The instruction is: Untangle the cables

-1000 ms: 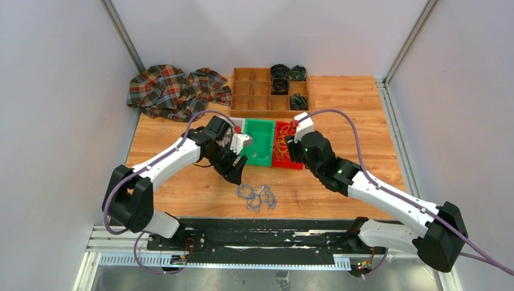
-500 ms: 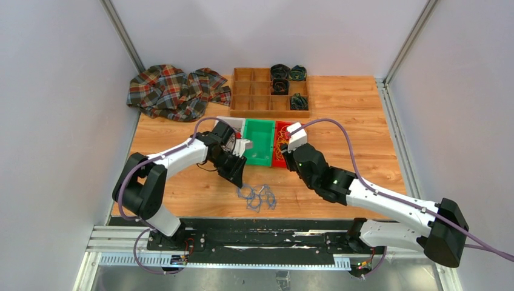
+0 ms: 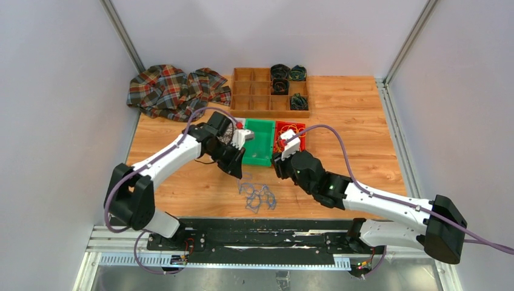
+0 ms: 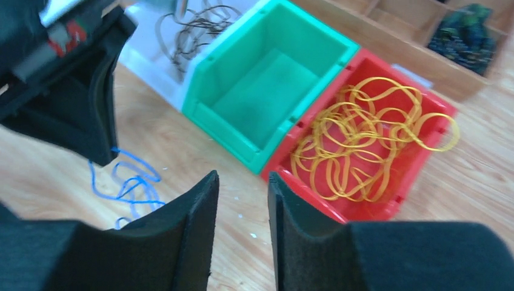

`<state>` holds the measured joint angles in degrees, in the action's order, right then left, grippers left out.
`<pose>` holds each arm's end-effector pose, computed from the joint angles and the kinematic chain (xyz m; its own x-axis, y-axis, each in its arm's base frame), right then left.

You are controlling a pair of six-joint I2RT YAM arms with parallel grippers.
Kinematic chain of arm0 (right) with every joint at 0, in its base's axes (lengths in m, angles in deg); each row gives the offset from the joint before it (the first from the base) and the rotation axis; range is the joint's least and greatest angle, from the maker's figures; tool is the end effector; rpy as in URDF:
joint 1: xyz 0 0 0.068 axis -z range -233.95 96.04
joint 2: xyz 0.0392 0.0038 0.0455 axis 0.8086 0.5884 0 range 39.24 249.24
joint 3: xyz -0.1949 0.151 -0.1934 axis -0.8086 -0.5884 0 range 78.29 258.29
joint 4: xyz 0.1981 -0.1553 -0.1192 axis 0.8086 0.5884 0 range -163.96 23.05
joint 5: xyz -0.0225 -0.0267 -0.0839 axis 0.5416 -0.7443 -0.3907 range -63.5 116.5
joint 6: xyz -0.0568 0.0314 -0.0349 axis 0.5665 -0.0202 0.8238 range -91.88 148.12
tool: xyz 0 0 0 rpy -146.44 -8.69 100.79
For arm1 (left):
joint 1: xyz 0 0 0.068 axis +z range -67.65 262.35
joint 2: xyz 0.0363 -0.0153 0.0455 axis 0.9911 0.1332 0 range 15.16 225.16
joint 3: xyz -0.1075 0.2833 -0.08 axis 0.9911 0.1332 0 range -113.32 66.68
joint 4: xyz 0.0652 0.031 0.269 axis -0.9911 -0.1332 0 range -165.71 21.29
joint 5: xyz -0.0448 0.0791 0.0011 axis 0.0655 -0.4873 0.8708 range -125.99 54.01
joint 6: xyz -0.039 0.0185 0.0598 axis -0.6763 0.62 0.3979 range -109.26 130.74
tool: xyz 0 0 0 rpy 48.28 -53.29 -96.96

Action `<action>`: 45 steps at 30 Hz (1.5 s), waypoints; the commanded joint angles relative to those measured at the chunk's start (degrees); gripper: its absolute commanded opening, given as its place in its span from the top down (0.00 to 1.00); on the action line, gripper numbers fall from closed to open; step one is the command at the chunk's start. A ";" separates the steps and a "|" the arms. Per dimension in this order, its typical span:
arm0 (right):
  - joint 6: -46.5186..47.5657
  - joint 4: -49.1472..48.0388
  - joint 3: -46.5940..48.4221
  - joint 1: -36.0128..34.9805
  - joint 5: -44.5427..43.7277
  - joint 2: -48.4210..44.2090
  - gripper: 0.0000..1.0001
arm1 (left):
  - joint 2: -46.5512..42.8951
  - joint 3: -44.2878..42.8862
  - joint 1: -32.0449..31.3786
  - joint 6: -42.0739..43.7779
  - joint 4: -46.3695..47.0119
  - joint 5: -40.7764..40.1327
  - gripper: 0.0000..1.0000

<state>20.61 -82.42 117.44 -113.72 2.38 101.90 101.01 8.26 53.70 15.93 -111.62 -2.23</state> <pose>0.1579 0.2211 0.3013 -0.2066 -0.1177 -0.9713 -0.5676 0.8230 0.0210 0.2479 -0.1744 0.2325 -0.7722 0.5074 -0.3824 0.6350 0.5965 -0.4908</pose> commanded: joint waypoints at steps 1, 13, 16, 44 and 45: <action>-5.16 -7.86 -1.59 -1.10 11.53 -0.03 0.60 | -6.64 -6.41 -0.20 5.97 -8.21 5.84 0.99; -6.88 -18.58 0.01 -3.73 20.68 1.53 0.52 | -12.65 -21.67 -0.18 14.27 -22.81 8.96 0.99; -7.28 -20.17 0.87 -3.93 22.33 1.91 0.51 | -12.25 -25.49 -0.18 15.51 -25.21 8.25 0.99; -5.70 -29.42 0.96 -7.20 12.35 12.12 0.70 | -10.78 -56.31 -1.24 20.48 -37.37 10.72 0.99; -6.11 -29.23 -0.17 -7.20 11.88 11.71 0.71 | -10.74 -57.90 -1.24 20.41 -37.38 10.21 1.00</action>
<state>15.52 -110.34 121.03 -119.97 17.83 114.86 90.84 -44.59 52.94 35.87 -148.32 8.74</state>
